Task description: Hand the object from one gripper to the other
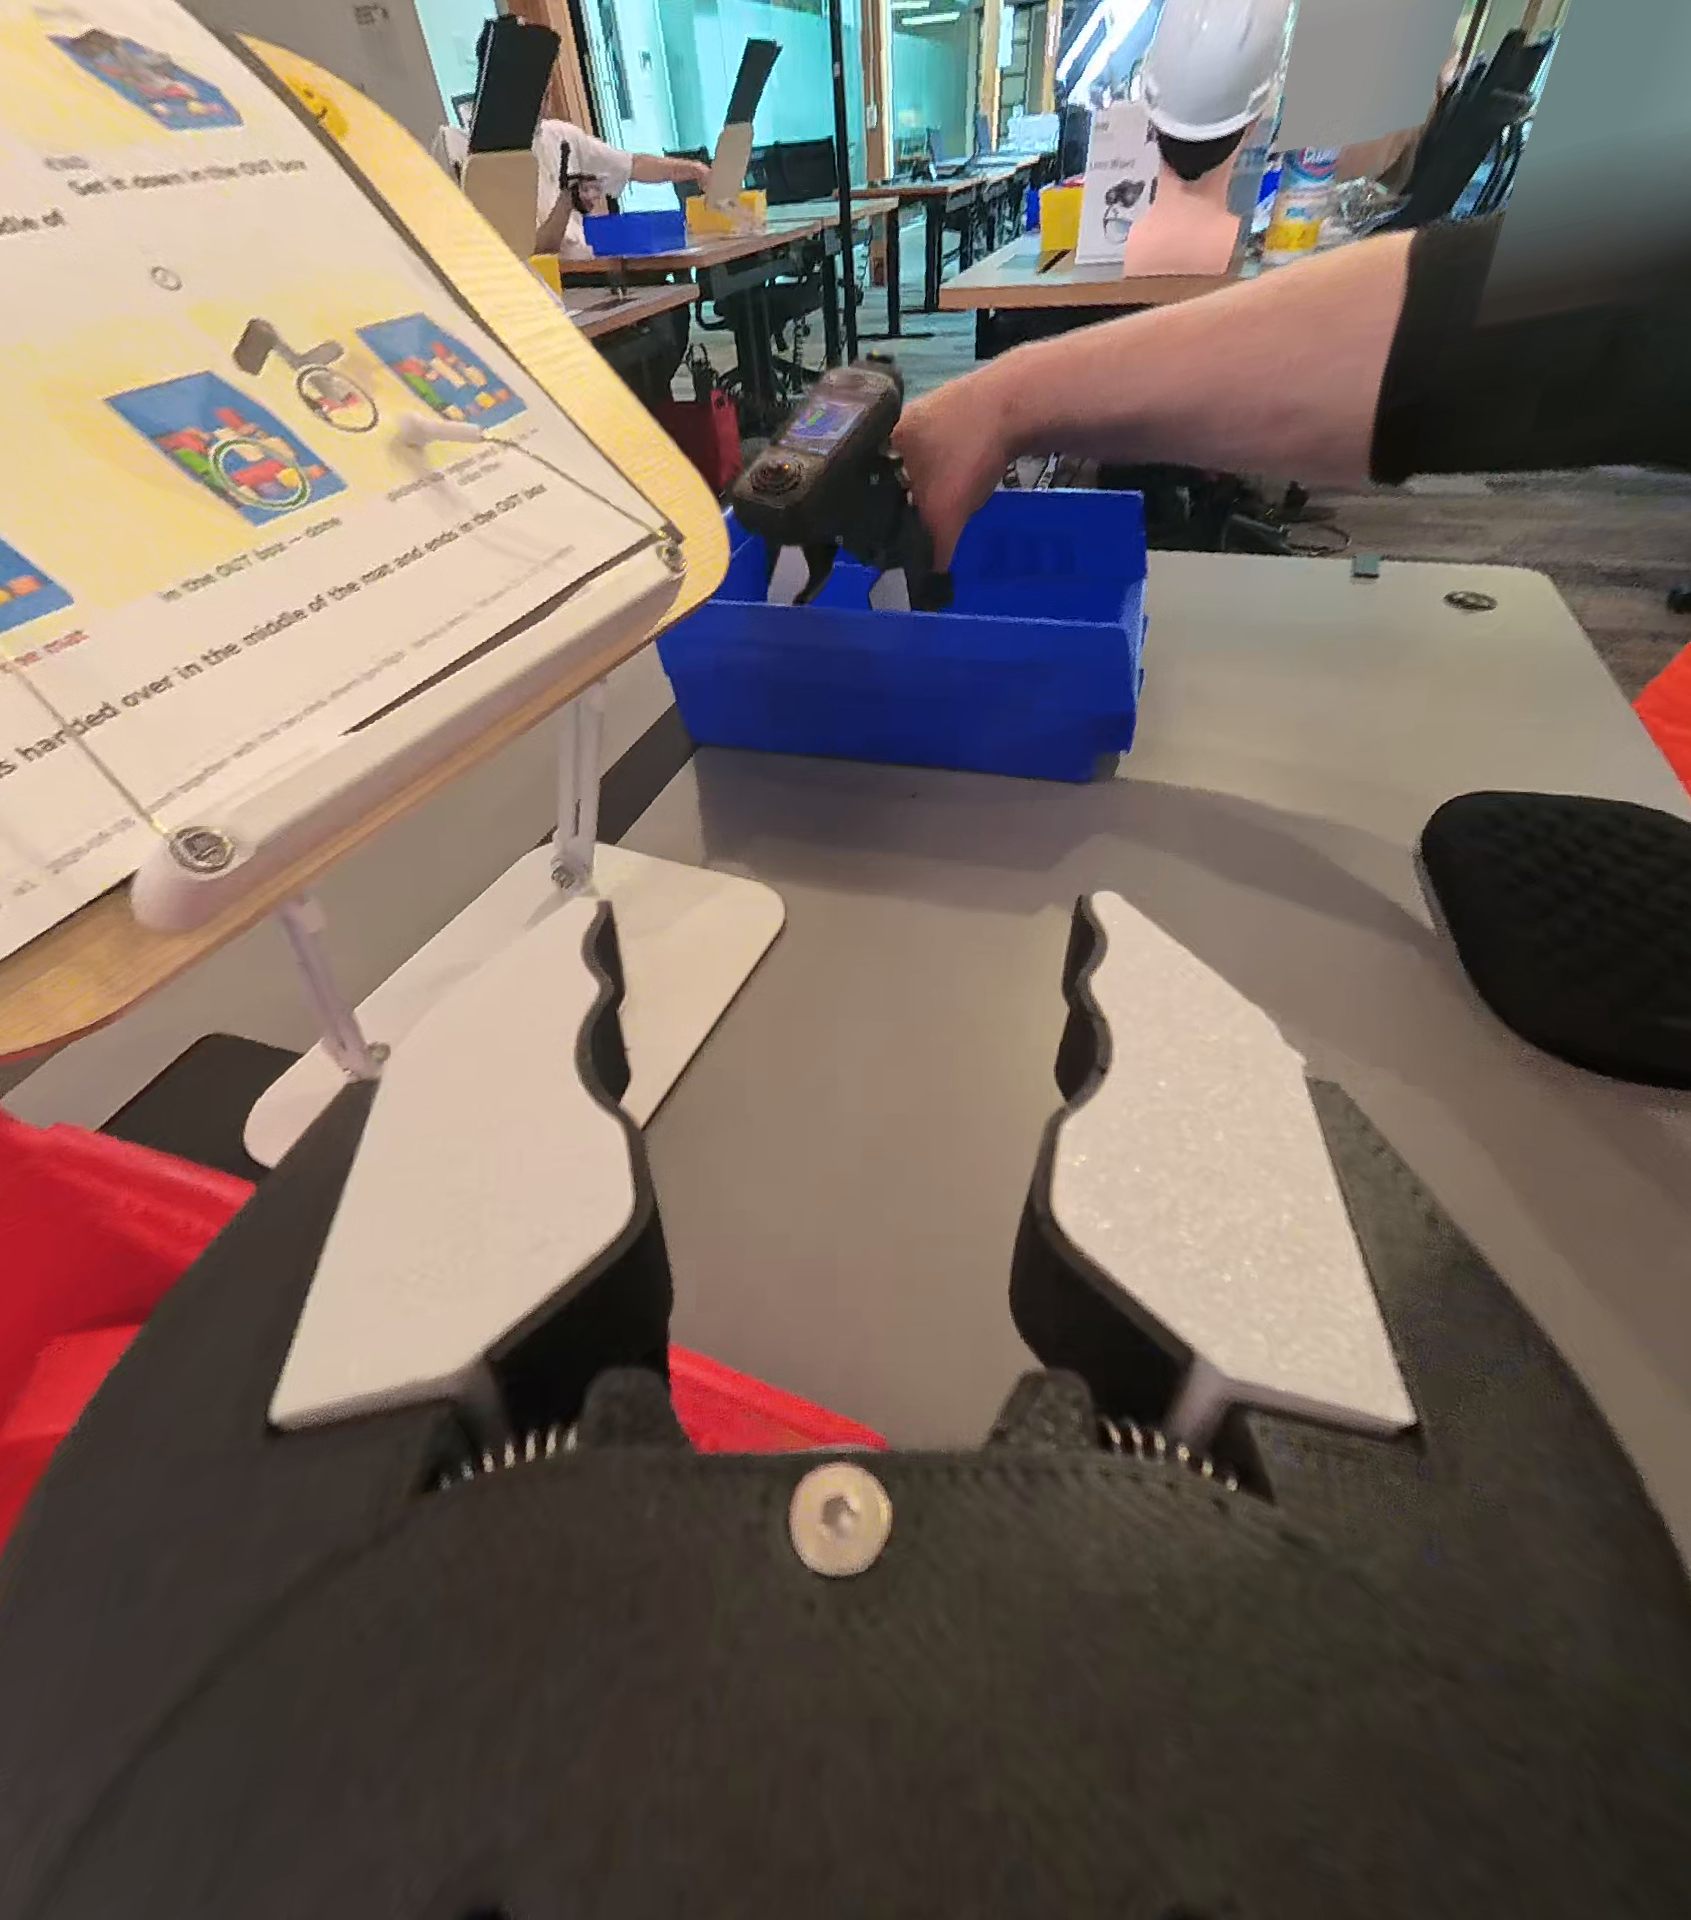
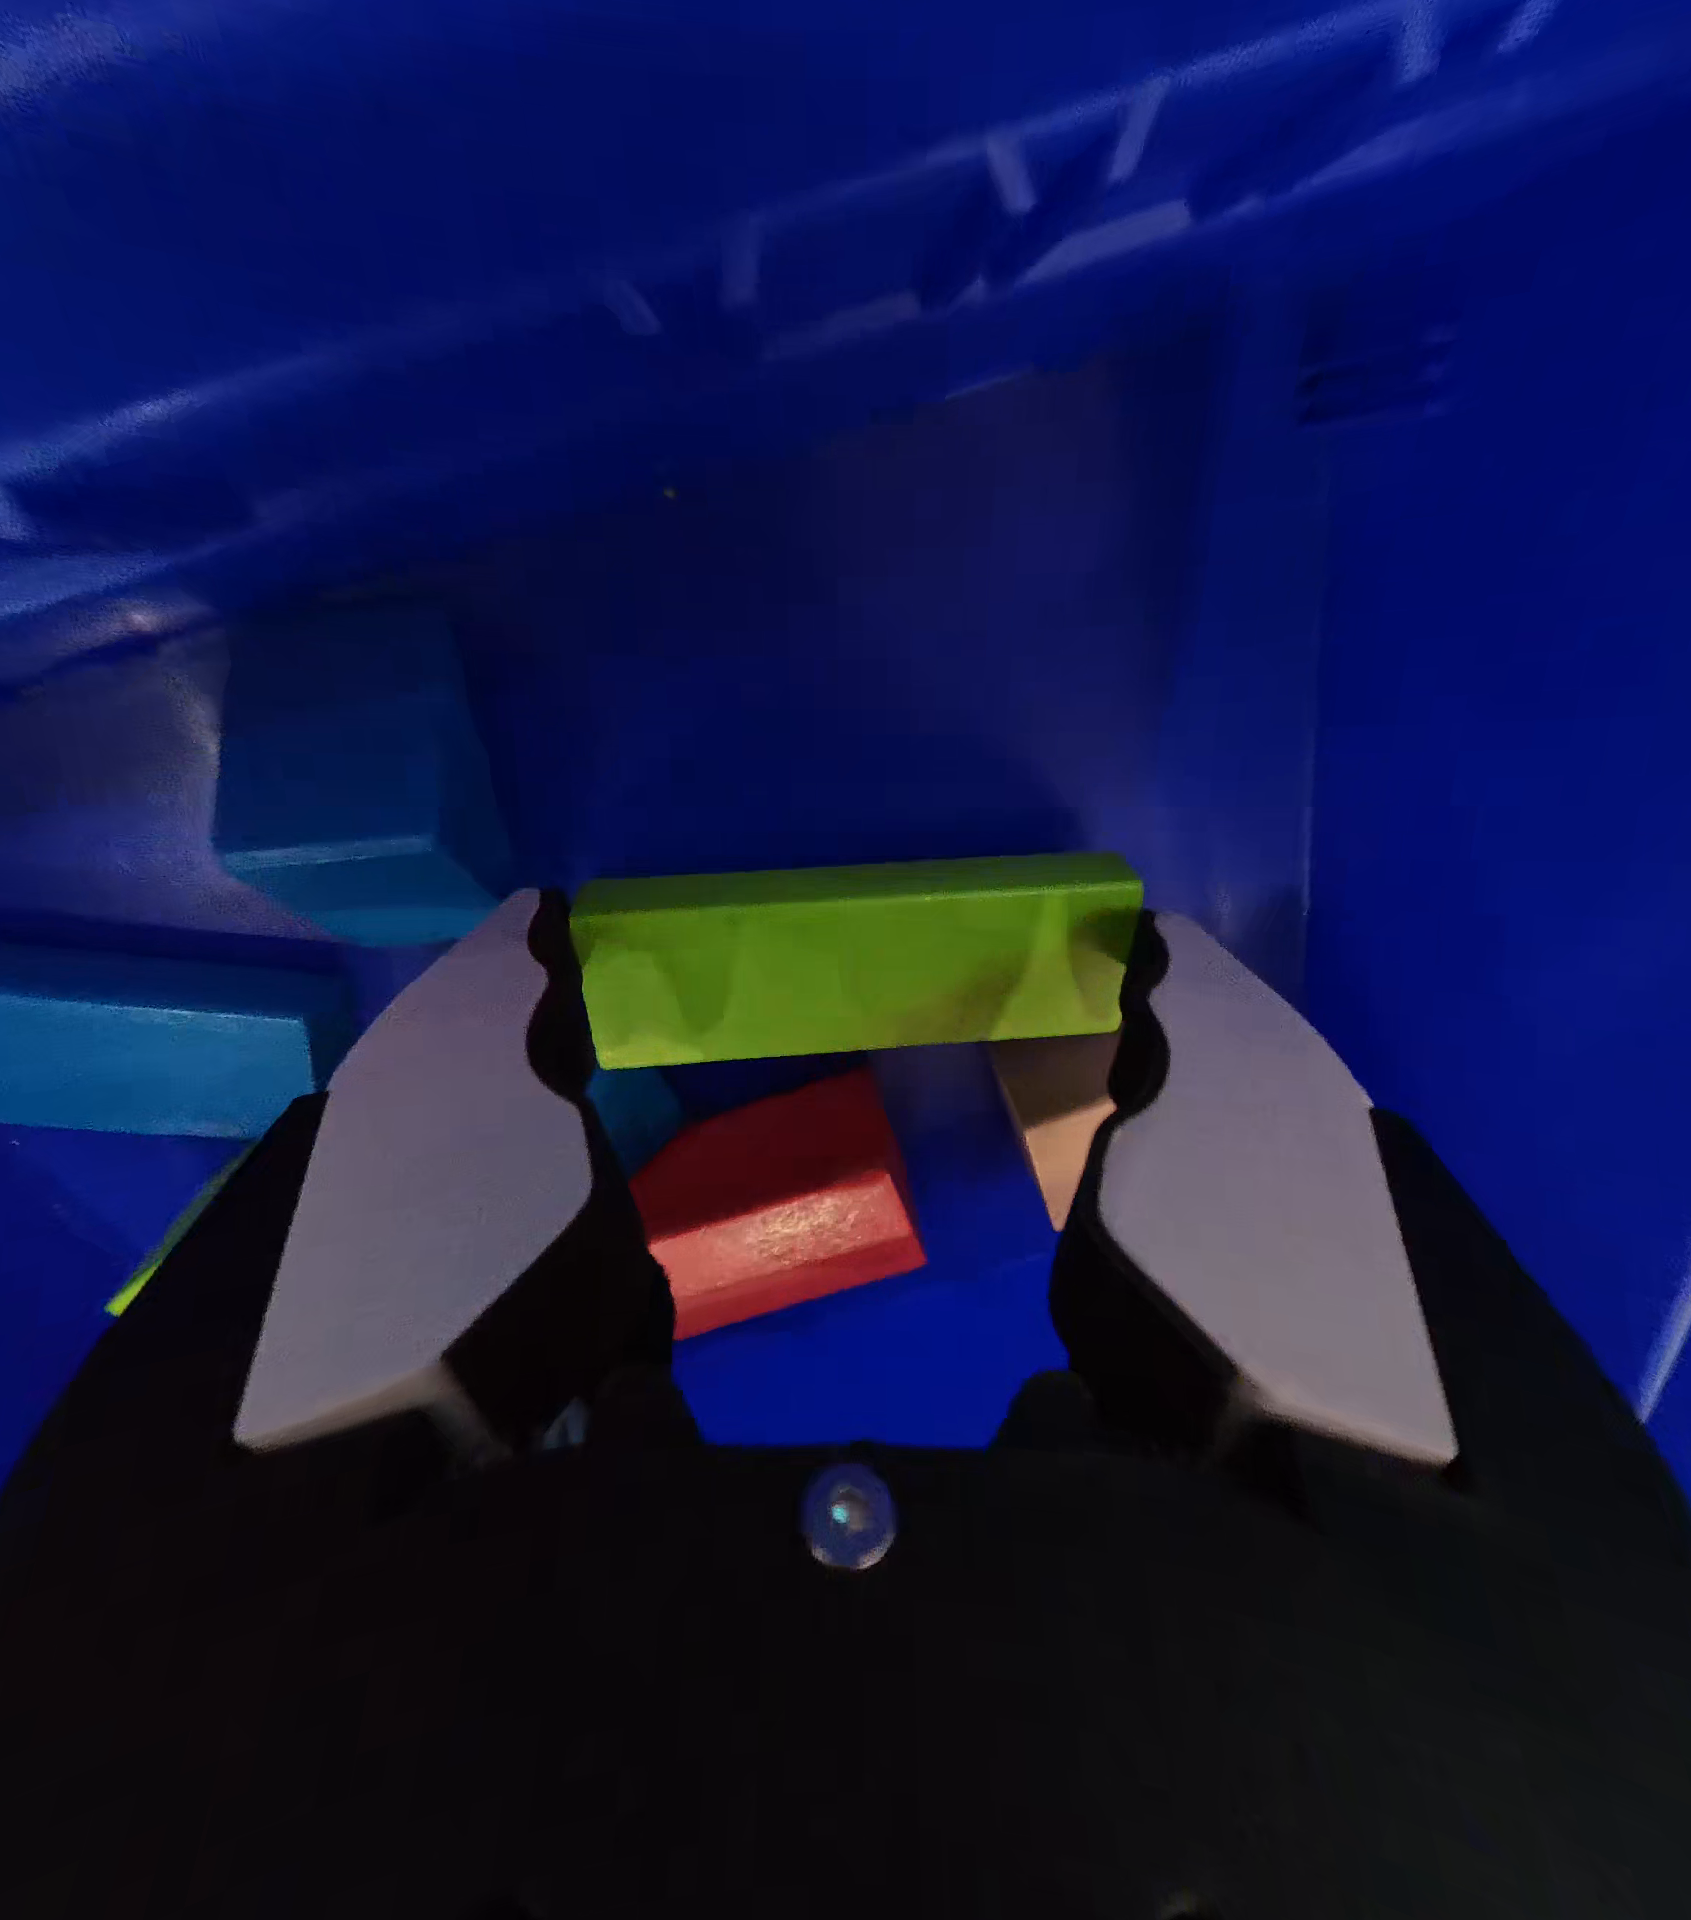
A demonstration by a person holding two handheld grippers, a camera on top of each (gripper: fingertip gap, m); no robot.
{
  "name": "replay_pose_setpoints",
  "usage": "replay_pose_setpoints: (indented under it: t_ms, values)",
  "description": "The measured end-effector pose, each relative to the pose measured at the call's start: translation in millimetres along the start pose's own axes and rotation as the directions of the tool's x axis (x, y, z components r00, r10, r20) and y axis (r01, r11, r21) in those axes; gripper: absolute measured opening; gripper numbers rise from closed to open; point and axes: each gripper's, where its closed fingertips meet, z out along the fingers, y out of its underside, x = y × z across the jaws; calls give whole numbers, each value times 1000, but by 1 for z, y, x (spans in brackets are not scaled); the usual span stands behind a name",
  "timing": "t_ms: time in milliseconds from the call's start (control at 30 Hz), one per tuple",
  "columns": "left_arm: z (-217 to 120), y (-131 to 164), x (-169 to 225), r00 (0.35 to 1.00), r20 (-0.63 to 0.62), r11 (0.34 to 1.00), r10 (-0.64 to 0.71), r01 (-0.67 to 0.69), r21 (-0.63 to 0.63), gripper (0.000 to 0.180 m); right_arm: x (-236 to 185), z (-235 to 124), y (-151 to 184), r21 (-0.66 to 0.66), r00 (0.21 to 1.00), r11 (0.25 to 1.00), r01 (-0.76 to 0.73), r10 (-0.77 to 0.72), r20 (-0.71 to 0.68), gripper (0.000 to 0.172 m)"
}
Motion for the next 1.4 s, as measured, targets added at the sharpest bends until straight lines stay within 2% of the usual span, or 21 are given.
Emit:
replay_pose_setpoints:
  t_ms: [200,533,700,867,933,1000,1100,1233,1400]
  values:
    - [-5,16,-17,1000,14,997,11,-10,-78,82,4,4,14,-52,998,998,21,-18,56,99]
    - [-12,21,-32,999,33,993,20,-17,-114,84,13,3,37,-155,996,986,59,-49,70,99]
    - [-14,28,-36,999,43,988,23,-16,-154,86,12,2,55,-248,997,967,49,-33,69,99]
    - [-23,44,-55,993,115,961,38,-5,-277,89,10,-1,62,-305,998,951,48,-33,55,98]
    - [-31,59,-74,983,173,925,70,1,-380,90,11,-3,64,-324,999,946,32,-24,28,107]
    - [-40,75,-96,970,227,883,92,26,-469,88,9,-9,62,-300,1000,954,7,-5,9,109]
    - [-54,101,-130,946,261,776,192,16,-631,87,4,-27,51,-215,999,976,-28,19,-41,109]
    - [-62,135,-172,942,221,612,251,22,-791,77,-11,-63,39,-136,989,990,-44,24,-143,107]
    - [-66,191,-208,960,144,336,238,58,-940,55,-49,-96,19,-31,974,999,-18,11,-226,98]
